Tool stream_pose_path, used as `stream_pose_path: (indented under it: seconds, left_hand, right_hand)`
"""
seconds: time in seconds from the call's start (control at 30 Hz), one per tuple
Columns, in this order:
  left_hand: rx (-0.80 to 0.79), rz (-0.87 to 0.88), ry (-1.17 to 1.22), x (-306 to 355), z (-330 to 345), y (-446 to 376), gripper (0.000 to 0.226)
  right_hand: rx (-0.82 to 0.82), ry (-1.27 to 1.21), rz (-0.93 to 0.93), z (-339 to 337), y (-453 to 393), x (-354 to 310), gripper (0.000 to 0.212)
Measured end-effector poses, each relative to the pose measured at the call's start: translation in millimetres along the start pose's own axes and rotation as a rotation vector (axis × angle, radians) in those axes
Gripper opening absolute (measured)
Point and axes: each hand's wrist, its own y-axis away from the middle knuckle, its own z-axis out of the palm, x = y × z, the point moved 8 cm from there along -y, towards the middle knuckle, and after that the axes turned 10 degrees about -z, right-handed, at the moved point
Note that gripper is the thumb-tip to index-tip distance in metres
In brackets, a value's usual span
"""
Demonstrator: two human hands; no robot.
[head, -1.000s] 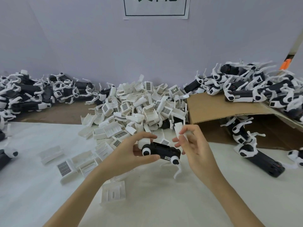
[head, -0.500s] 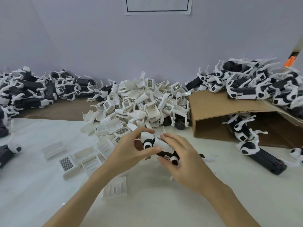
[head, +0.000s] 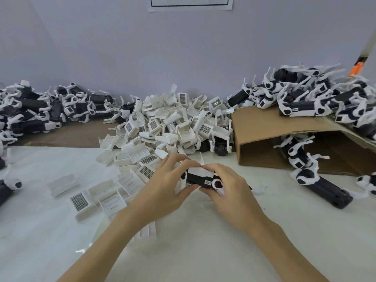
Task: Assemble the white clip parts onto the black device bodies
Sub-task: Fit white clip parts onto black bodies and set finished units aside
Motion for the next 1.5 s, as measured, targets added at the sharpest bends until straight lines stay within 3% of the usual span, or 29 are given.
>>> stream_pose_path:
  seconds: [0.4, 0.5, 0.63, 0.7, 0.8, 0.87, 0.93, 1.03, 1.1, 1.2, 1.33, 1.5]
  left_hand:
    - [0.039, 0.037, 0.03, -0.6, -1.8, 0.8, 0.037]
    - [0.075, 0.094, 0.077, 6.5, -10.0, -0.2, 0.037]
    - [0.154, 0.281, 0.046, 26.0, -25.9, 5.0, 0.035]
    - [0.183, 0.377, -0.012, 30.3, -30.3, 7.9, 0.032]
    - [0.174, 0.336, -0.031, 24.5, -29.0, 5.2, 0.035]
    - [0.079, 0.19, 0.071, 14.6, -23.7, 0.2, 0.062]
    - [0.021, 0.028, 0.273, -0.8, -20.8, -3.0, 0.08]
    - [0.016, -0.133, 0.283, -22.2, -18.3, -6.6, 0.065]
    - [-0.023, -0.111, 0.188, -22.2, -14.7, -5.9, 0.057]
    - [-0.096, -0.052, 0.254, -15.6, -10.6, -5.7, 0.057]
    - [-0.018, -0.018, 0.337, -11.4, -16.5, -5.7, 0.042]
    - [0.039, -0.01, 0.37, -12.7, -22.5, -4.8, 0.04]
  right_hand:
    - [0.102, 0.053, -0.013, -13.1, -3.2, -11.9, 0.041]
    - [0.057, -0.287, 0.093, -12.6, -2.4, 3.8, 0.043]
    - [-0.188, -0.998, 0.272, 11.0, 3.2, 3.0, 0.062]
    - [-0.222, -1.132, 0.327, 12.2, 5.1, 1.9, 0.062]
    - [-0.151, -0.918, 0.302, 0.8, 1.8, 9.7, 0.046]
    - [-0.093, -0.687, 0.229, -6.1, 0.0, 10.1, 0.027]
    - [-0.055, -0.431, 0.12, -7.8, -1.3, 2.5, 0.024]
    - [0.041, -0.098, -0.085, -12.0, -4.0, -18.7, 0.037]
    - [0.067, 0.018, -0.16, -12.4, -3.6, -25.9, 0.038]
    - [0.067, -0.019, -0.115, -12.9, -1.3, -24.5, 0.037]
    - [0.047, -0.129, -0.059, -14.2, -2.6, -22.0, 0.036]
    - [0.003, -0.197, -0.031, -13.4, -2.8, -17.4, 0.035]
